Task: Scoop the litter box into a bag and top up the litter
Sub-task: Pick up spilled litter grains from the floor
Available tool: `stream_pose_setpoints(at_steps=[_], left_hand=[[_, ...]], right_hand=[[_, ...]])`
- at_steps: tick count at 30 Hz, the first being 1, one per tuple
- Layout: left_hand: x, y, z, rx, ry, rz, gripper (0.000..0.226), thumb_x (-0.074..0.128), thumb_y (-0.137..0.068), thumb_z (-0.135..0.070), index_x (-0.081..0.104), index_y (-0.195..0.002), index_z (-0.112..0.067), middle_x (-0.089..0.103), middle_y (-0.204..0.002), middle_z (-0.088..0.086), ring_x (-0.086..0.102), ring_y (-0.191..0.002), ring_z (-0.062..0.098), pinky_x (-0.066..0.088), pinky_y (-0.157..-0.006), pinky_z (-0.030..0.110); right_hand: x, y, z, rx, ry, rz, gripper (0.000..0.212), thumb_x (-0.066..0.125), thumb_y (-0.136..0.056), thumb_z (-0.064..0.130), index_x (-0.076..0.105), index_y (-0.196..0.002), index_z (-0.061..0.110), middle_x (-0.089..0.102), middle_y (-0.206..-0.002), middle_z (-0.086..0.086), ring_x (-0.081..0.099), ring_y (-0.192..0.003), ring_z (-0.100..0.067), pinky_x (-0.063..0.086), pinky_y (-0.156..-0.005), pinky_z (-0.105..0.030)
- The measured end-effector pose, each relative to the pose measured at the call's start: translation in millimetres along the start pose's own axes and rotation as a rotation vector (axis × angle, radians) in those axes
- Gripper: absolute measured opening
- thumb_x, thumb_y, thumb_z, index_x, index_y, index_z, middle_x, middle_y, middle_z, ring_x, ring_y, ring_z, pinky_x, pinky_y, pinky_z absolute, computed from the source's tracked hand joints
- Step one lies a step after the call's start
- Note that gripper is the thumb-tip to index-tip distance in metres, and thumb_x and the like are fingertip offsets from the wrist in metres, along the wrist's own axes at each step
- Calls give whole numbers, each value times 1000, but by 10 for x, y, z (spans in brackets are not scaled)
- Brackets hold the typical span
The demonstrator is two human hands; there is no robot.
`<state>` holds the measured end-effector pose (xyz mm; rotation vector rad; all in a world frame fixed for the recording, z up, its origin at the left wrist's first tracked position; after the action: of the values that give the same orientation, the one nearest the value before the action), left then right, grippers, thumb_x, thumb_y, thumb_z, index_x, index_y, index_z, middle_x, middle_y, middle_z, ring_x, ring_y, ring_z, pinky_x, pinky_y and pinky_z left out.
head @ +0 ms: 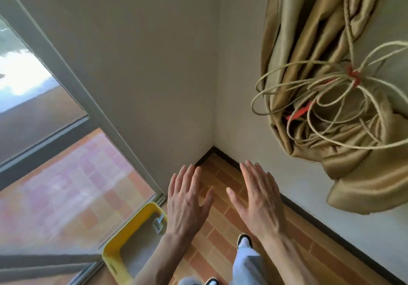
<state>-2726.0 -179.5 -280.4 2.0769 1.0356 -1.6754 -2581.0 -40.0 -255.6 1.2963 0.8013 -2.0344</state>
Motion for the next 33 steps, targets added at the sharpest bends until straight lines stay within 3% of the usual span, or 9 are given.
stream_pose_setpoints(at_steps=[7, 11, 15, 19, 22, 26, 33], left_hand=[[-17, -294, 193, -267, -16, -178, 65, 42, -102, -57, 47, -152, -15, 50, -155, 5, 40, -148, 23, 32, -122, 45], [-66, -286, 228, -425, -61, -264, 64, 48, -101, -51, 46, -151, -12, 51, -154, 6, 42, -147, 25, 34, -120, 49], [-196, -112, 212, -605, -106, -374, 64, 47, -100, -52, 48, -150, -12, 51, -154, 7, 42, -147, 25, 35, -118, 50], [-305, 304, 203, -781, -160, -432, 64, 52, -100, -50, 48, -150, -11, 51, -154, 8, 41, -147, 26, 37, -116, 52], [-375, 703, 131, -914, -188, -479, 66, 43, -103, -56, 48, -150, -11, 50, -155, 8, 41, -147, 26, 36, -117, 51], [-401, 1264, -38, -1116, -226, -453, 64, 47, -102, -54, 45, -152, -15, 46, -158, 5, 37, -149, 25, 37, -115, 50], [-452, 1941, -457, -1301, -280, -503, 63, 43, -101, -56, 42, -152, -19, 47, -156, 7, 37, -149, 25, 34, -119, 50]], right_hand=[[306, -964, 155, -316, -112, 104, 73, 37, -100, 68, 32, -158, 25, 32, -164, 1, 27, -153, -17, 28, -122, -49], [417, -1325, 273, -495, -178, 110, 70, 50, -97, 60, 40, -155, 21, 41, -160, 0, 33, -150, -19, 28, -121, -48], [577, -1482, 476, -682, -217, 183, 72, 47, -98, 62, 38, -156, 21, 38, -162, 0, 28, -152, -17, 24, -123, -46], [720, -1403, 785, -828, -256, 283, 72, 47, -98, 62, 38, -156, 20, 38, -162, 0, 29, -152, -18, 21, -125, -45], [752, -1232, 1045, -965, -307, 327, 71, 50, -98, 60, 38, -155, 19, 40, -160, -2, 31, -151, -19, 20, -125, -45], [728, -911, 1328, -1129, -321, 400, 71, 45, -99, 61, 35, -156, 20, 40, -160, -4, 31, -151, -22, 19, -125, -43], [604, -354, 1504, -1350, -375, 471, 66, 53, -100, 54, 35, -157, 26, 36, -162, -1, 26, -153, -19, 19, -125, -42]])
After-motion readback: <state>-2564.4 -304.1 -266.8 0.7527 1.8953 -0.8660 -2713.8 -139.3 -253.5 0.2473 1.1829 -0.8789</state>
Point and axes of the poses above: each hand's wrist, its own y-axis away from the middle knuckle, its own x-axis out of the palm, z = x × y, the point moved 1 cm from there along -y, towards the middle knuckle
